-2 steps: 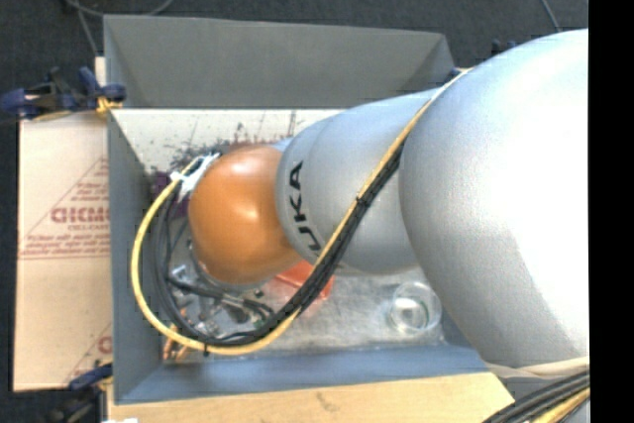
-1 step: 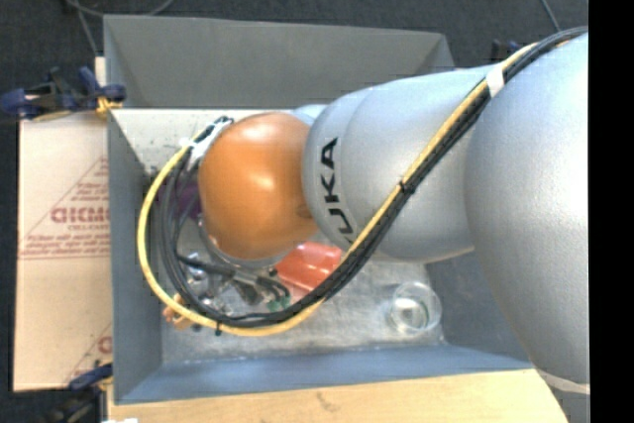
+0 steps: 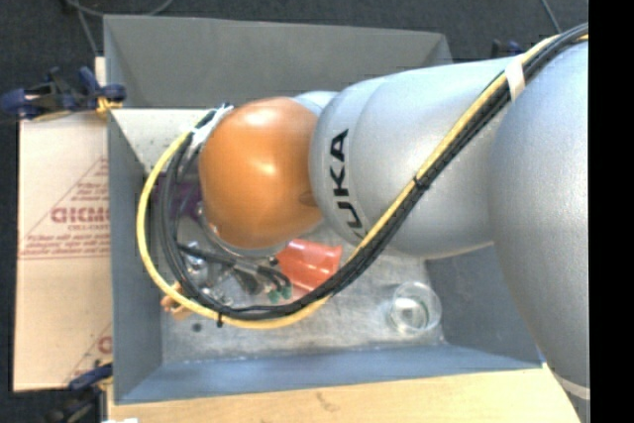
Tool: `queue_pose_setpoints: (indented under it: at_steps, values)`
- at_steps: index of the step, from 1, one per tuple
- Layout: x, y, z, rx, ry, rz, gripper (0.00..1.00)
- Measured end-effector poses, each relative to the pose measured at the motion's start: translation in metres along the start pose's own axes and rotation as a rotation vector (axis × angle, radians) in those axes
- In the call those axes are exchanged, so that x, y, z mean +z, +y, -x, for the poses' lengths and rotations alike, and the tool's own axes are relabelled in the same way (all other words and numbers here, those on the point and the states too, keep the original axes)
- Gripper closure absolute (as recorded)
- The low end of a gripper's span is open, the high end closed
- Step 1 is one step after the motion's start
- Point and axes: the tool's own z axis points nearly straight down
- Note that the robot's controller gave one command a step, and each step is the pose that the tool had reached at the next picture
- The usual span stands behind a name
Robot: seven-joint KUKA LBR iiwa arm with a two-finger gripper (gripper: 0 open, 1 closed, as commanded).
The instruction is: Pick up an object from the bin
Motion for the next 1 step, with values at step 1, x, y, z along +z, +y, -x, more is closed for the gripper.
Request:
queue_pose_setpoints:
  at_steps: [1]
  values:
    - [-0.0339,-0.0145,0.0087,-0.140,0.014,0.002,1.00]
